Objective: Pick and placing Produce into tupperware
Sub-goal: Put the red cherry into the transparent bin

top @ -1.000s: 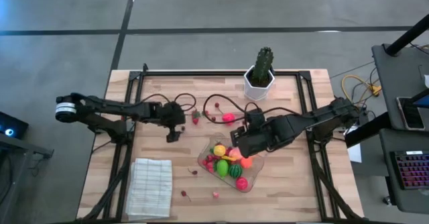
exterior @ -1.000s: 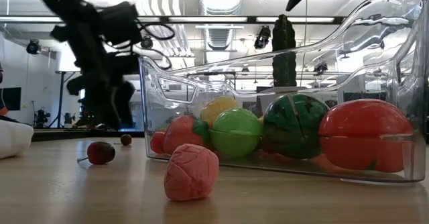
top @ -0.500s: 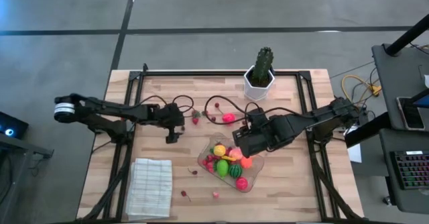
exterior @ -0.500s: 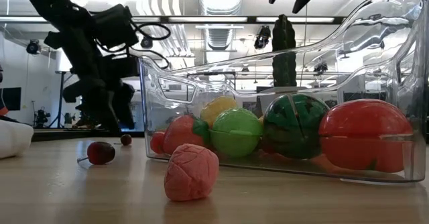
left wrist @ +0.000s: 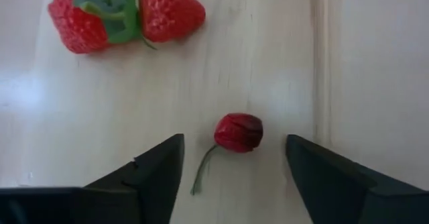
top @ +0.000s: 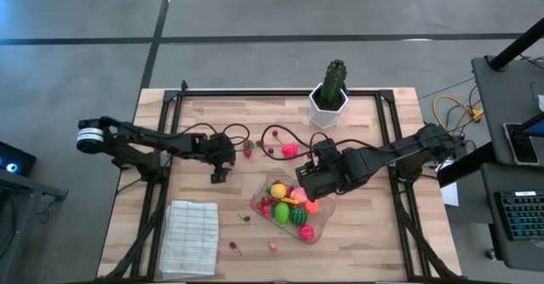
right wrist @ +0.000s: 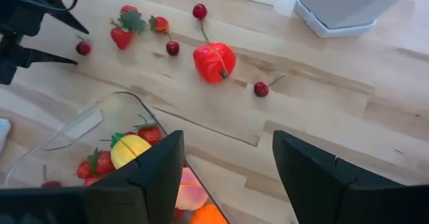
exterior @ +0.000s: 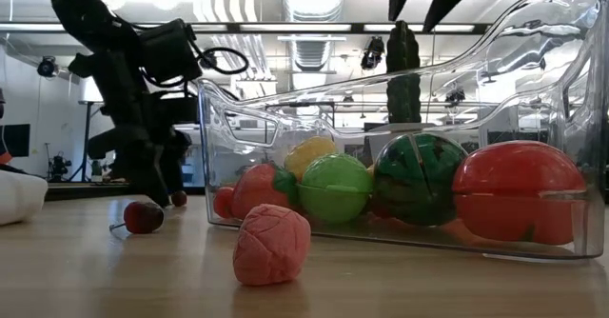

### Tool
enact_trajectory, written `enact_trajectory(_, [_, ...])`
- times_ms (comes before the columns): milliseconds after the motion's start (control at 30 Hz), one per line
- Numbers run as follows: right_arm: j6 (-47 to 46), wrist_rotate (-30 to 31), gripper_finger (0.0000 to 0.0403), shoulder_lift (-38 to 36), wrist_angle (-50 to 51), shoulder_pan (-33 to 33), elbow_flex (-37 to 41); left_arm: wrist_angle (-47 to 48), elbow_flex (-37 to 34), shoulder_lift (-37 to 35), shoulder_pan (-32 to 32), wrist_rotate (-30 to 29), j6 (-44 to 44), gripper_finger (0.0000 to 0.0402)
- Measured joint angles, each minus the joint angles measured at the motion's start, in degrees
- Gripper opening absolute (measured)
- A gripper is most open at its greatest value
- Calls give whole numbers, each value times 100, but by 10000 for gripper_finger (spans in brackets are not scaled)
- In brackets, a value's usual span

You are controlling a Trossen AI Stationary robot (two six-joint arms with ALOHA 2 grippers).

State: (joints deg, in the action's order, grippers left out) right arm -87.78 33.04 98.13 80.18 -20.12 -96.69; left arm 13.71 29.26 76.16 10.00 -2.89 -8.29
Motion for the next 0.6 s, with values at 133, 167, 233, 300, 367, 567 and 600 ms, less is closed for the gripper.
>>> enact_trajectory(133, [-116, -45, 221, 0, -10, 0, 81, 5, 48, 76, -7, 24, 31, 215])
enact_trajectory(167, [-117, -47, 221, 0, -10, 0, 86, -34, 48, 92, -7, 19, 33, 208])
enact_trajectory(233, [-117, -46, 221, 0, -20, 0, 88, -76, 39, 111, -7, 23, 37, 193])
enact_trajectory(300, [-117, -46, 221, 0, -20, 0, 92, -86, 39, 135, -8, 40, 38, 177])
enact_trajectory(367, [-117, -46, 221, 0, -20, 0, 92, -103, 39, 142, -9, 45, 39, 160])
enact_trajectory(567, [-89, -45, 221, 0, -20, 0, 92, -152, 37, 140, 1, -63, 38, 108])
enact_trajectory(600, [-88, -46, 221, 0, -20, 0, 93, -152, 37, 140, 2, -64, 39, 100])
